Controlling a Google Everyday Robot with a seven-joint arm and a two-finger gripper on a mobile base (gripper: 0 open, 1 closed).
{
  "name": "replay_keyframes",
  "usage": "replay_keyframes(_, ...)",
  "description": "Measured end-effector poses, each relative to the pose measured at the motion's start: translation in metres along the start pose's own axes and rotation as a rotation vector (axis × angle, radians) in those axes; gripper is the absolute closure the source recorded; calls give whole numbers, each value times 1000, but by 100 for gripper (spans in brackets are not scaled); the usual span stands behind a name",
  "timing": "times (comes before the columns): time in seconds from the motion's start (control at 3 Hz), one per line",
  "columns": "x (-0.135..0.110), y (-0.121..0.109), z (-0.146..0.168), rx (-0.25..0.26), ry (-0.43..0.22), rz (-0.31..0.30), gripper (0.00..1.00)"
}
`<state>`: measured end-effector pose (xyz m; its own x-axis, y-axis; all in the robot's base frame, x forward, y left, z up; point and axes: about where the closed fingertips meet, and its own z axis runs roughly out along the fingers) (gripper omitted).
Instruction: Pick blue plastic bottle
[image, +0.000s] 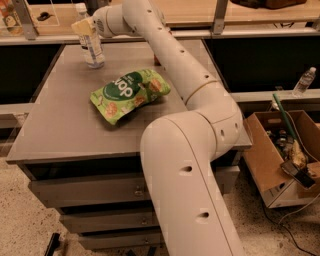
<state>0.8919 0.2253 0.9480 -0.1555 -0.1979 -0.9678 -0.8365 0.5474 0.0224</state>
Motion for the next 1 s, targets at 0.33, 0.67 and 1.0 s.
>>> replay_keyframes(0.33, -7, -7, -25, 12, -18, 19, 87)
replay_keyframes(0.67, -14, -5, -61, 36, -39, 27, 100)
replay_keyframes(1.0, -21, 11, -101, 30, -73, 33, 100)
